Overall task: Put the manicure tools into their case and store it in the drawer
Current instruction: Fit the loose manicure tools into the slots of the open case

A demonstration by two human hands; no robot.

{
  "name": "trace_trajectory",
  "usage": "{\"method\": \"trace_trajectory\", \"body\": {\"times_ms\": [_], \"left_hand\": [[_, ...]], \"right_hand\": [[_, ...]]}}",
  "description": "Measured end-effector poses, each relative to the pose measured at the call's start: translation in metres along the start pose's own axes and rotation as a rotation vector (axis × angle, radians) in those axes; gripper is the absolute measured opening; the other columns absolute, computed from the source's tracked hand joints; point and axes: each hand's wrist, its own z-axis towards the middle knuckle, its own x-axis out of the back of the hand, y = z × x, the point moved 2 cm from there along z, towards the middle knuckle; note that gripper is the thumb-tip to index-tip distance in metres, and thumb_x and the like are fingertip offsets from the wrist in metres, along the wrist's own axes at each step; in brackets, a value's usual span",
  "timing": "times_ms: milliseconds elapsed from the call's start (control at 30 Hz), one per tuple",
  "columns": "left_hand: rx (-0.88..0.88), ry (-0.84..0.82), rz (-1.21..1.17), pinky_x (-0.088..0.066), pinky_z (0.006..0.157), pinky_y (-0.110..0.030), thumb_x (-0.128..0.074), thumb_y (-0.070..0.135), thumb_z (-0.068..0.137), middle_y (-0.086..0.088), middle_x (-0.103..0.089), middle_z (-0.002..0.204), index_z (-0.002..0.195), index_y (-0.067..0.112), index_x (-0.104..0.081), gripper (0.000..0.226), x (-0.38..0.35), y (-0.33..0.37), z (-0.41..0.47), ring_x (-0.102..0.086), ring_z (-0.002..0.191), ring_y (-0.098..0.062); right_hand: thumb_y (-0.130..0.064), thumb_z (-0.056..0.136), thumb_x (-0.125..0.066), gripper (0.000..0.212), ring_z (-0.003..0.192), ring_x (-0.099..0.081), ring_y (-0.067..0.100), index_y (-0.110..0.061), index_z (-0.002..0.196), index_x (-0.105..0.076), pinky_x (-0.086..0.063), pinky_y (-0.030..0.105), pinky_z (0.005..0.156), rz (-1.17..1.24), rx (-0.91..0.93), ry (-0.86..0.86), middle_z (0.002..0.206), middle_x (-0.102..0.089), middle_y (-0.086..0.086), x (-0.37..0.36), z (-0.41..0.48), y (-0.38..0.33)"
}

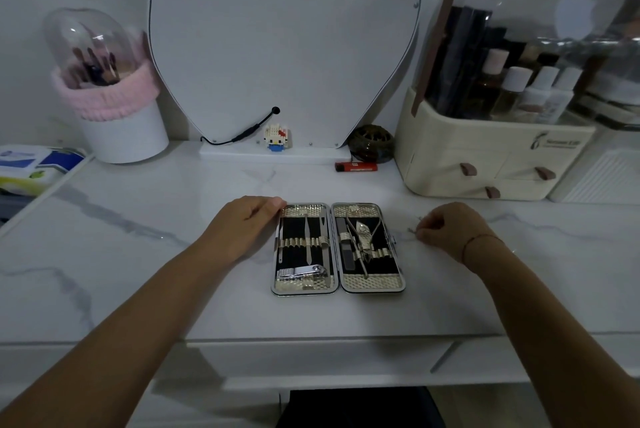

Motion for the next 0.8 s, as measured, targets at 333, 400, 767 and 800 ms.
{"method": "trace_trajectory", "body": {"times_ms": [333,400,767,800], "left_hand": [[0.015,-0.012,0.008,-0.045,0.089,-0.034,-0.035,0.048,0.096,0.003,-0.07,0.099,0.1,0.021,-0.07,0.044,0.0,-0.001,0.0,-0.062,0.096,-0.015],[0.011,-0.016,-0.004,-0.045,0.089,-0.035,-0.035,0.056,0.092,0.003,-0.071,0.097,0.098,0.021,-0.07,0.051,0.0,-0.002,0.0,-0.063,0.095,-0.016],[0.014,-0.001,0.013,-0.046,0.088,-0.039,-0.035,0.042,0.098,-0.009,-0.071,0.098,0.098,0.01,-0.069,0.047,0.0,0.001,0.001,-0.063,0.095,-0.023],[0.014,0.001,0.015,-0.046,0.087,-0.038,-0.035,0.042,0.098,-0.008,-0.071,0.098,0.099,0.011,-0.07,0.046,0.0,0.0,0.001,-0.063,0.095,-0.023]], "right_hand": [[-0.014,0.092,-0.044,0.02,0.086,-0.052,0.023,-0.005,0.093,-0.062,-0.036,0.025,0.072,-0.245,-0.014,-0.087,0.104,-0.061,0.015,-0.01,0.0,-0.008],[-0.014,0.092,-0.042,0.022,0.086,-0.051,0.023,-0.003,0.098,-0.06,-0.035,0.025,0.072,-0.286,-0.016,-0.056,0.105,-0.061,0.015,-0.012,-0.003,-0.009],[-0.001,0.084,-0.058,0.018,0.05,-0.054,0.009,-0.002,0.102,-0.059,-0.05,0.016,0.049,0.825,0.105,-0.173,0.07,-0.064,0.01,-0.015,0.015,-0.09],[0.0,0.083,-0.059,0.017,0.05,-0.055,0.01,0.0,0.1,-0.06,-0.049,0.017,0.049,0.841,0.111,-0.198,0.07,-0.065,0.011,-0.023,0.018,-0.104]]}}
